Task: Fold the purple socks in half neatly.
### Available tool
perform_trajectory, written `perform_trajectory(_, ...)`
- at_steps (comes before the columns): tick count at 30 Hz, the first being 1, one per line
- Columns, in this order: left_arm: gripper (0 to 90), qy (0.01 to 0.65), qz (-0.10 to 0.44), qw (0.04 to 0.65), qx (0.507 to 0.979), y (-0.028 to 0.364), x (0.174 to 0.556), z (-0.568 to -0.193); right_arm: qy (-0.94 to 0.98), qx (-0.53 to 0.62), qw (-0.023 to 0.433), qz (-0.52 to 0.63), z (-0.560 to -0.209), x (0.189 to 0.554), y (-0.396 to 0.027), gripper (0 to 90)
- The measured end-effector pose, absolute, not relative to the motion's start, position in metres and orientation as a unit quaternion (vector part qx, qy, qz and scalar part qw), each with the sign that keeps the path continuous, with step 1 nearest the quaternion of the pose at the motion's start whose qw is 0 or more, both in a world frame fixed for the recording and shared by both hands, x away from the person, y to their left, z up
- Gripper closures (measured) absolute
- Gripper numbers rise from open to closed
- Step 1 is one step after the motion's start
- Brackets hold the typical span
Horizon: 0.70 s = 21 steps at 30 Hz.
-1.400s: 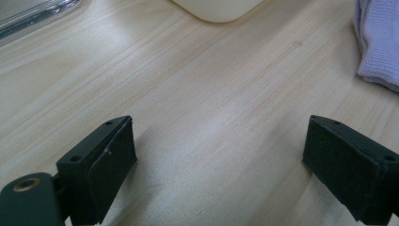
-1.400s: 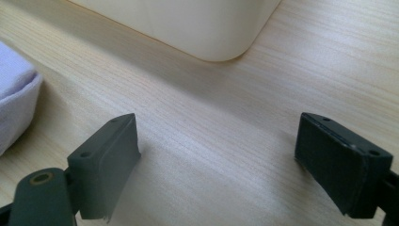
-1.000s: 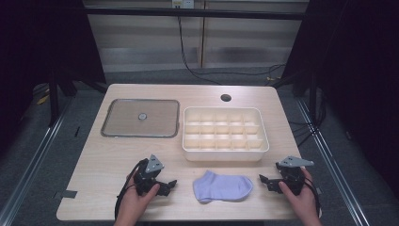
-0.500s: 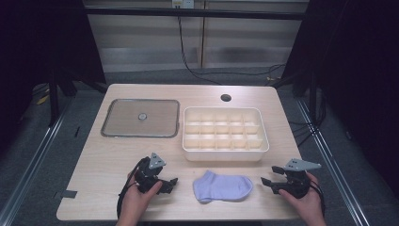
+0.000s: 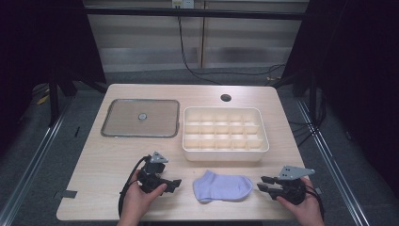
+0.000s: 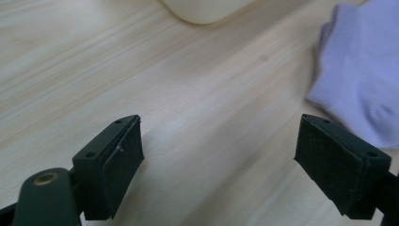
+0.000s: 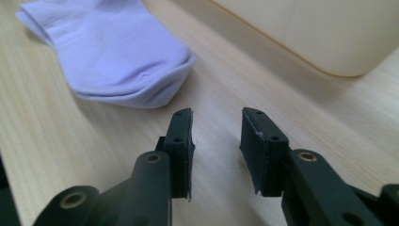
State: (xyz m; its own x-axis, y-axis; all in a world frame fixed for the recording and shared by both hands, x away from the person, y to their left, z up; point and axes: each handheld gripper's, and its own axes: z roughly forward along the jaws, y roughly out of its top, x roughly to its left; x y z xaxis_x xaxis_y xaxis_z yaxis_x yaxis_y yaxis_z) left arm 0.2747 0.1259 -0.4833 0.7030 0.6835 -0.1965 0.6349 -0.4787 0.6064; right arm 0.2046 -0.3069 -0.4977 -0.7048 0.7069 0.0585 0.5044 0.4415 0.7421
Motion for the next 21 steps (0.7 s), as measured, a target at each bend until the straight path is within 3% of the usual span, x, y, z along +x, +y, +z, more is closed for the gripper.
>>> perform_trajectory(6, 15.1, 0.375, 0.013, 0.332, 0.865, 0.113, 0.273, -0.478, 0.845, 0.347, 0.125, 0.388, -0.498, 0.201, -0.301, 70.2)
perform_trajectory(11, 20.8, 0.364, -0.003, 0.326, 0.872, 0.105, 0.272, -0.474, 0.851, 0.335, 0.114, 0.388, -0.499, 0.198, -0.294, 77.8)
perform_trajectory(12, 26.4, 0.364, -0.009, 0.326, 0.872, 0.104, 0.272, -0.473, 0.857, 0.328, 0.110, 0.382, -0.500, 0.197, -0.291, 81.9)
perform_trajectory(21, 31.6, 0.356, -0.024, 0.317, 0.879, 0.095, 0.271, -0.468, 0.861, 0.321, 0.103, 0.381, -0.501, 0.195, -0.288, 90.0)
